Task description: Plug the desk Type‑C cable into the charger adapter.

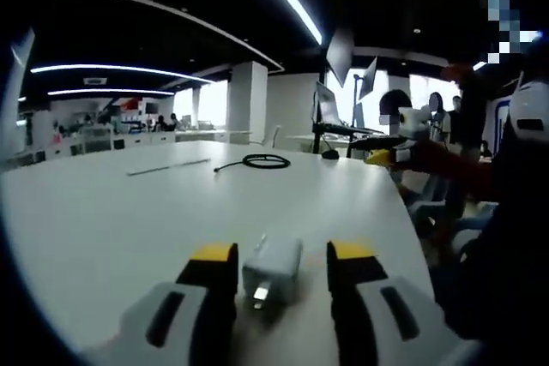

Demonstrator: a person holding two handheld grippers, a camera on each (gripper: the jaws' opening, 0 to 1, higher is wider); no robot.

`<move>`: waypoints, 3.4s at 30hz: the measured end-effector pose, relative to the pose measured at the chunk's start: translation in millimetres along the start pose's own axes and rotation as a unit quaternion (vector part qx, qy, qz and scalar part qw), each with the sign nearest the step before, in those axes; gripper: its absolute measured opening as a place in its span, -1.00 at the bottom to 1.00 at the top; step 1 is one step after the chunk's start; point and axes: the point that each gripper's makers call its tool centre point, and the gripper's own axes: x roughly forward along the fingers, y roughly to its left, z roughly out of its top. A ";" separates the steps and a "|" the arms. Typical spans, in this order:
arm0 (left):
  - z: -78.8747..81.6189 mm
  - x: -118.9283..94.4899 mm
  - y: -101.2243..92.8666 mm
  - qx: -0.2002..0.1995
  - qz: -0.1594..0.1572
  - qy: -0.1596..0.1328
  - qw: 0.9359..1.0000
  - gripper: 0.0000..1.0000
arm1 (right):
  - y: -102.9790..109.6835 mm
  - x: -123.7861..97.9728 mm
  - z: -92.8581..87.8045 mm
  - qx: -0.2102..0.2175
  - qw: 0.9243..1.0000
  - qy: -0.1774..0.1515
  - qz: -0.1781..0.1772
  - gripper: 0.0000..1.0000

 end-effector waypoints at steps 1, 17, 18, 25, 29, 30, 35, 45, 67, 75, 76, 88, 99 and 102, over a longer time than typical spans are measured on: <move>0.3 -0.4 0.5 -0.003 0.001 -0.002 1.000 -0.11 | -2.6 2.9 0.4 -0.005 1.000 0.003 0.001 0.39; 1.5 -0.8 -7.2 -0.019 -0.016 -0.021 0.999 0.00 | -85.8 63.2 -18.4 0.010 0.997 0.070 -0.040 -0.05; 0.1 -0.2 -8.1 -0.016 -0.017 -0.018 1.000 0.00 | -92.4 65.5 -19.6 0.016 0.996 0.075 -0.047 -0.14; -4.2 0.9 -10.1 -0.003 -0.016 -0.009 1.000 0.02 | -139.7 90.7 -33.1 0.036 0.990 0.110 -0.075 -0.26; -0.3 -1.1 -8.6 -0.011 -0.016 -0.020 1.000 0.03 | -151.8 98.1 -39.3 0.037 0.988 0.129 -0.080 -0.26; -0.2 -1.1 -8.5 -0.012 -0.016 -0.020 1.000 0.03 | -153.5 99.4 -40.0 0.036 0.987 0.132 -0.081 -0.26; -1.2 -1.3 -9.6 -0.011 -0.019 -0.018 1.000 0.03 | -162.3 106.4 -42.2 0.033 0.985 0.145 -0.084 -0.26; -0.1 -1.9 -8.7 -0.013 -0.019 -0.021 1.000 0.03 | -180.6 118.8 -51.8 0.050 0.981 0.167 -0.085 -0.24; 12.9 -3.3 -4.5 -0.009 0.001 -0.008 1.000 -0.06 | -224.4 157.6 -75.6 0.135 0.962 0.221 -0.088 -0.52; 26.2 -5.0 -12.1 0.002 0.004 -0.022 1.000 -0.08 | -222.6 158.3 -81.6 0.149 0.958 0.226 -0.091 -0.57; 27.4 -5.4 -12.8 0.005 0.004 -0.023 1.000 -0.08 | -217.9 158.2 -80.7 0.147 0.958 0.228 -0.091 -0.57; 30.3 -9.2 -13.5 0.011 0.013 -0.024 1.000 -0.11 | -220.9 167.0 -83.9 0.127 0.955 0.256 -0.084 -0.68; 29.4 -11.5 -11.0 0.012 0.023 -0.020 0.999 -0.15 | -217.6 169.8 -83.5 0.093 0.951 0.282 -0.081 -0.88; 30.2 -12.8 -9.4 0.012 0.028 -0.020 0.999 -0.15 | -222.1 169.6 -83.4 0.073 0.950 0.291 -0.088 -0.92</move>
